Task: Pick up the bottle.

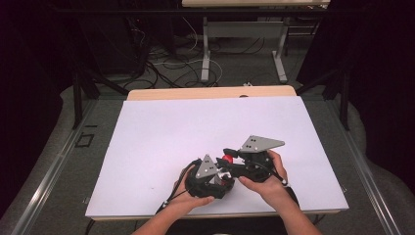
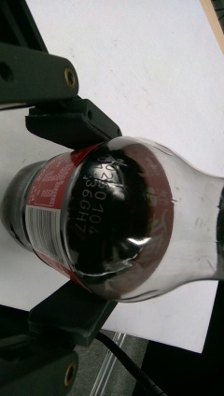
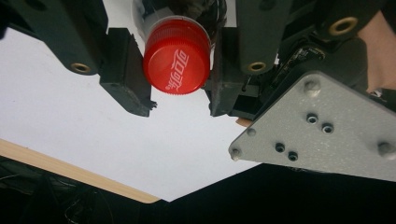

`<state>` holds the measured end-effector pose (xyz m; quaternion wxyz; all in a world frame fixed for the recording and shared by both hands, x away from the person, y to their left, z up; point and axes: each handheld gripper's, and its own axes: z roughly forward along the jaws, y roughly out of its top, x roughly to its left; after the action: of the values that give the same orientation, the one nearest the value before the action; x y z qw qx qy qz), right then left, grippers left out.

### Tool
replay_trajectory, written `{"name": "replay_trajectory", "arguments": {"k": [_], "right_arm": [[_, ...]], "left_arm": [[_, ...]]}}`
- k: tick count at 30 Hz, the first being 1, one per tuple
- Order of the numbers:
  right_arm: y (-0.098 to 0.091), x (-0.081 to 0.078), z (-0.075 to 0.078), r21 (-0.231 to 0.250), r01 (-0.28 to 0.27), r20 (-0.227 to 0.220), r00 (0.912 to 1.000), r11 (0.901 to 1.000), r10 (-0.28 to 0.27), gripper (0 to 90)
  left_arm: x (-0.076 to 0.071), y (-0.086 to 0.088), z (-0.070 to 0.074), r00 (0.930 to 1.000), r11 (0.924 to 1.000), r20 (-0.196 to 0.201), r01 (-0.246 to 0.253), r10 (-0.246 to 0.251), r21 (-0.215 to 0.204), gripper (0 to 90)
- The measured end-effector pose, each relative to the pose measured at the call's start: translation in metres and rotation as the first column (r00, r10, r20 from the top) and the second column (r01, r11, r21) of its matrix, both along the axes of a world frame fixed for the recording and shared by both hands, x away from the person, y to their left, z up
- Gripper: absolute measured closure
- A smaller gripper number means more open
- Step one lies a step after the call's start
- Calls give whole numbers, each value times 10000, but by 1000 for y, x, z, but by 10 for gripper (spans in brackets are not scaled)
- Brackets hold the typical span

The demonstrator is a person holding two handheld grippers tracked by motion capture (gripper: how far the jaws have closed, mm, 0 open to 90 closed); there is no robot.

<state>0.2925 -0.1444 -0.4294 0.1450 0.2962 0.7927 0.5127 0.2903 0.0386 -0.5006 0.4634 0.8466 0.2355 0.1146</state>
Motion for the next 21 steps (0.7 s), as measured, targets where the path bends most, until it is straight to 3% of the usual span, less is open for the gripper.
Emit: {"name": "replay_trajectory", "arguments": {"k": [7, 10, 13, 17, 21], "right_arm": [[-2, 2, 0, -10, -298, -11, 9996, 9996, 298, 612], [-4, 6, 1, -19, -707, -148, 9974, 9975, 706, 613], [-5, 10, 2, 195, -1177, -298, 9925, 9929, 1182, 614], [-4, 16, 4, 185, -2065, -250, 9780, 9783, 2070, 616], [0, 21, 8, 138, -3011, -308, 9530, 9535, 3014, 617]], "left_arm": [[0, 1, 1, 9999, 9998, -67, 156, -156, 104, 305], [-1, 3, 1, 9997, 9998, -170, 159, -158, 91, 305], [-1, 6, 2, 9998, 9998, -7, 180, -180, 40, 305], [-2, 12, 3, 9991, 9991, -137, 399, -401, -127, 306], [-1, 21, 5, 9947, 9941, -292, 974, -988, -469, 306]]}}
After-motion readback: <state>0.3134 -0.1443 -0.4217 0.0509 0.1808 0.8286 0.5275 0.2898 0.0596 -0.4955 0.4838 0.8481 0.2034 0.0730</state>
